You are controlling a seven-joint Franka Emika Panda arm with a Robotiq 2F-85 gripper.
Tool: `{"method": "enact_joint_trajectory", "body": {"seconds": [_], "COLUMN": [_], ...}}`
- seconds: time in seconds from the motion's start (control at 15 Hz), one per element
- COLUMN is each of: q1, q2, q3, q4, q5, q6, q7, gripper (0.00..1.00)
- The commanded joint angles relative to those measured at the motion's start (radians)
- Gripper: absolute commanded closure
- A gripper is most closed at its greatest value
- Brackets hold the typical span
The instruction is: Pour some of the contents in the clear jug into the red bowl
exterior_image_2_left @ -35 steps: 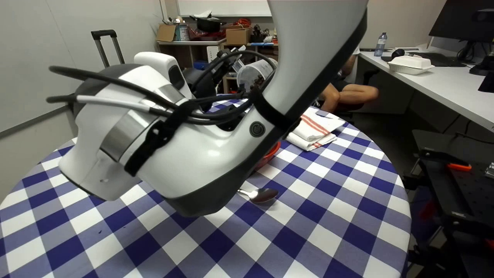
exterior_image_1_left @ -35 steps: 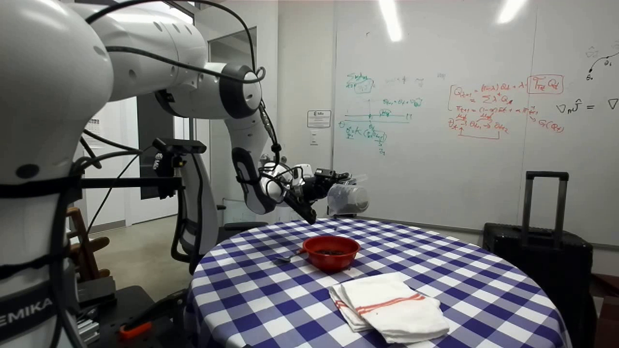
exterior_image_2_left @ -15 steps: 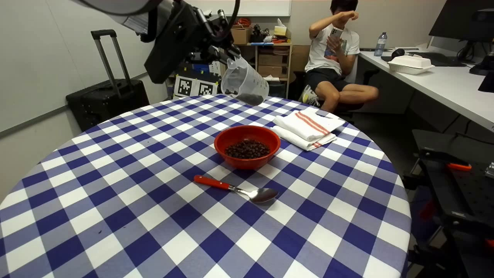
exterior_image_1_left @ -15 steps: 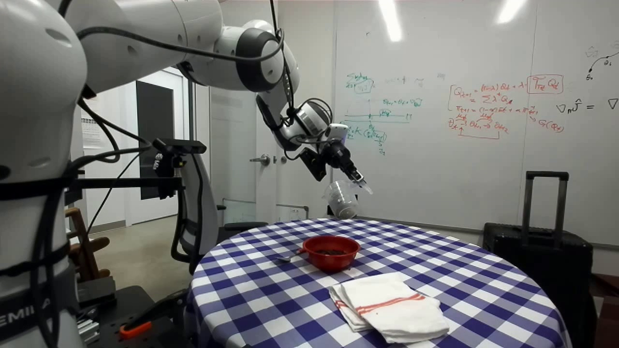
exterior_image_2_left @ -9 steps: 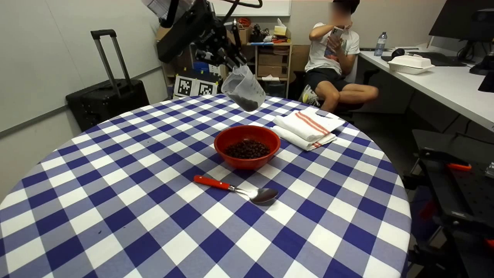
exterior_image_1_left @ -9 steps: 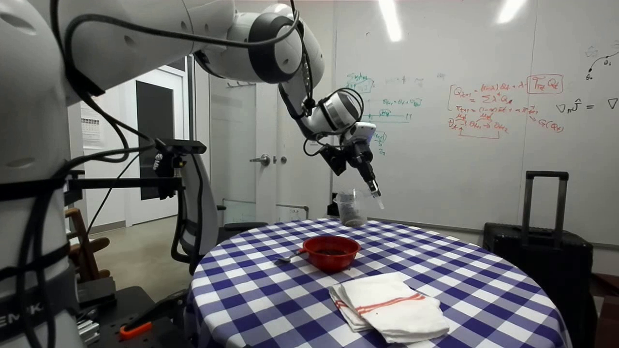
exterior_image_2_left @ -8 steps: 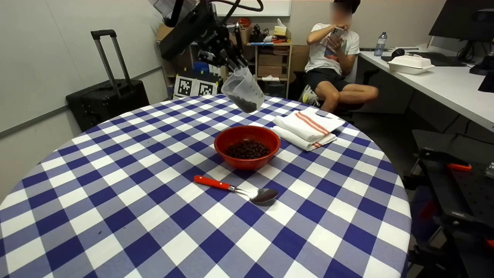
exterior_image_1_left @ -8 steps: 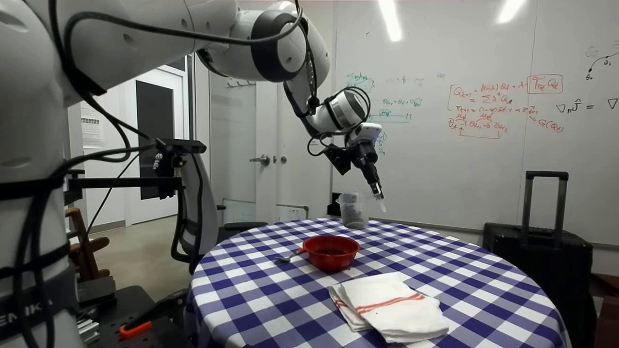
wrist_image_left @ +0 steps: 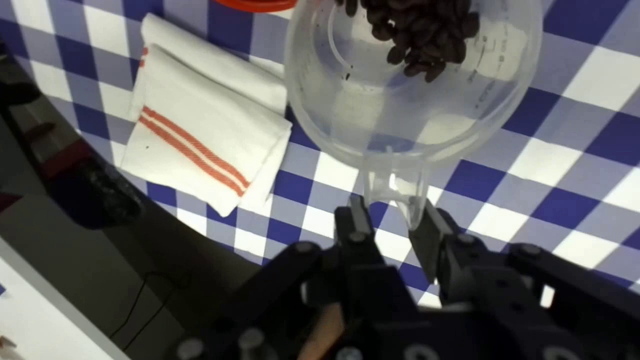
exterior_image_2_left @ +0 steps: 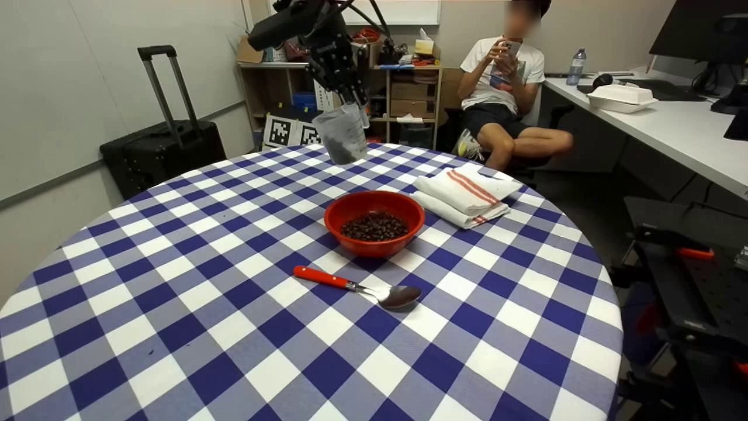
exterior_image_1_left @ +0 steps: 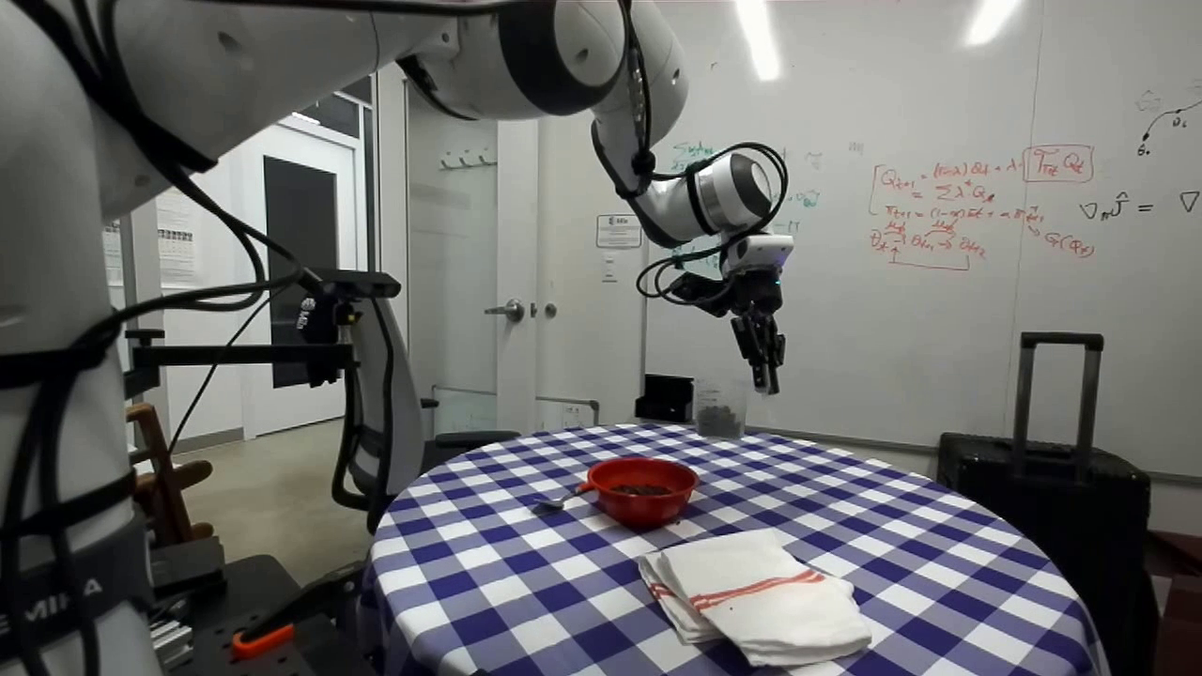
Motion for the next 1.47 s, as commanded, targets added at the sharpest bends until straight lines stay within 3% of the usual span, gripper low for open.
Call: {"method": "enact_joint_trajectory", "body": {"seconds": [0.0, 0.27, 0.47, 0.8, 1.27, 1.33, 1.4], "q1": [0.072, 0.167, 0.238, 0.286, 0.277, 0.273, 0.270], "q2": [-0.114, -0.163, -0.176, -0.171, -0.189, -0.195, -0.205], "q3": [-0.184, -0.345, -0.429, -0.452, -0.438, -0.435, -0.432], "q4": [-0.190, -0.349, -0.447, -0.559, -0.650, -0.658, -0.669], "q5": [0.106, 0.067, 0.035, 0.047, 0.074, 0.079, 0.084], "q6": [0.245, 0.486, 0.579, 0.606, 0.615, 0.614, 0.618], "q7": [0.113, 0.298, 0.433, 0.511, 0.524, 0.520, 0.514], "gripper": [0.94, 0.94, 0.94, 0.94, 0.94, 0.49, 0.47]}}
